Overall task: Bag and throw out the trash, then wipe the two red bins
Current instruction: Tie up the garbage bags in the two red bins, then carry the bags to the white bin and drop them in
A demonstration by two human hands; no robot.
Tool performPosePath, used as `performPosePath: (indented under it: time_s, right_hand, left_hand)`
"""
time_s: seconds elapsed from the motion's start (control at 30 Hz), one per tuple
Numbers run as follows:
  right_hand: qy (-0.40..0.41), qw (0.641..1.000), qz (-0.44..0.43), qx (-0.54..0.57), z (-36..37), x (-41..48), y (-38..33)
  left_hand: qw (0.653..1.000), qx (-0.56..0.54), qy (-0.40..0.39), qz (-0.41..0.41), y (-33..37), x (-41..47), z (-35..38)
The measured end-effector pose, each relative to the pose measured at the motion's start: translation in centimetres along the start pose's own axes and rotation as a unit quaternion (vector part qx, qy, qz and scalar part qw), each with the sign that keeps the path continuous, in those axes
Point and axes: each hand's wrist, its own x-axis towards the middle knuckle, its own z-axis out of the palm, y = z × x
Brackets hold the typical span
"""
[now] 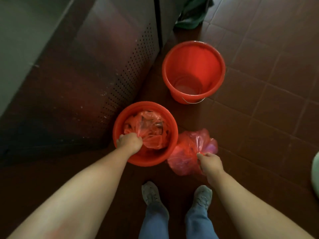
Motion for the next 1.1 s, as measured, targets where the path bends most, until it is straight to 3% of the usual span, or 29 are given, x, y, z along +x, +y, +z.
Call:
performPosePath:
  time_s: [0.33,0.7,1.1]
  right_hand:
    - [0.072,0.994,-0.058,-0.060,-3.7,-2.9,-3.6]
    - [0.109,0.991,-0.078,0.013,-8.5,-7.8,-6.8]
    - [0.109,0.983,-0.143,-0.040,-21.0,-21.3,-13.0]
  left_hand:
    - [0.998,-0.030,0.039,0.029,0.5,-5.5,-4.3]
    - [0.987,-0.145,0.057,0.029,0.4,-11.8,-8.1]
    - [0.972,-0.171,0.129,0.095,6.4,-29.3,-16.9]
